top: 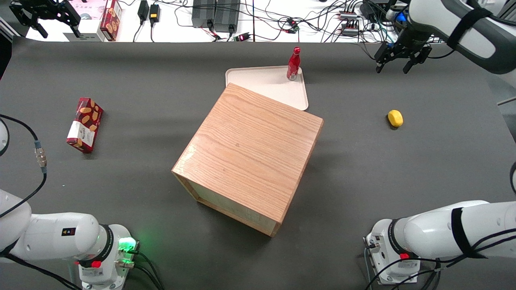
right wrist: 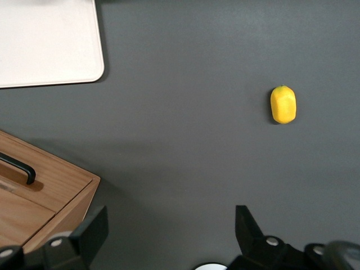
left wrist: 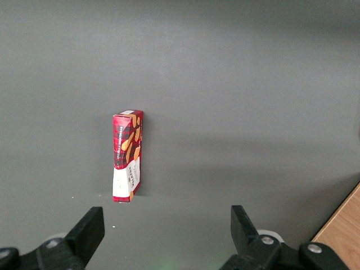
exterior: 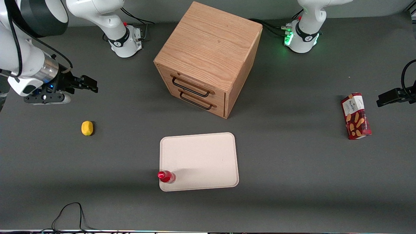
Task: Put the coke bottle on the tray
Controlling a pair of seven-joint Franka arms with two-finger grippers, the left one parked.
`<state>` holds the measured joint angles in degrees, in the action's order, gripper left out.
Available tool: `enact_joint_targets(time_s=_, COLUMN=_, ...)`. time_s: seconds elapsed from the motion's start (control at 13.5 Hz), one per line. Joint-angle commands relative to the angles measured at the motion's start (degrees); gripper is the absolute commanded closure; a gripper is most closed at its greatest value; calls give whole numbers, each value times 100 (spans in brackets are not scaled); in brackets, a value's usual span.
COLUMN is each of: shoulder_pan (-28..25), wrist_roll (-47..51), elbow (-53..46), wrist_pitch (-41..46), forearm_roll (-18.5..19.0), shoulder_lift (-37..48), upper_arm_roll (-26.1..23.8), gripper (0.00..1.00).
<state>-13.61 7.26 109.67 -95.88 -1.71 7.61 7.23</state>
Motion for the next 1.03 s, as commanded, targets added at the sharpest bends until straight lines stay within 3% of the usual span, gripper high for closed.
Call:
enact_joint_targets(time_s=0.0, shoulder_pan=315, wrist_roll=-399, elbow=-67, wrist_pitch=25, forearm_roll=-66, shoulder_lift=-5, upper_arm_roll=-90, gripper=0)
enact_joint_targets(time_s=0.66, shoulder_pan=333, wrist_roll=-418, elbow=-1122, wrist_pitch=929, forearm_roll=-13, shoulder_lift=-435, upper_arm_roll=-72, gripper=0)
enact_joint_targets(time_s=0.96, shoulder_pan=26, wrist_roll=-348, elbow=-1193, wrist_pitch=965, forearm_roll=136, shoulder_lift=-453, upper_arm_roll=76, gripper=0)
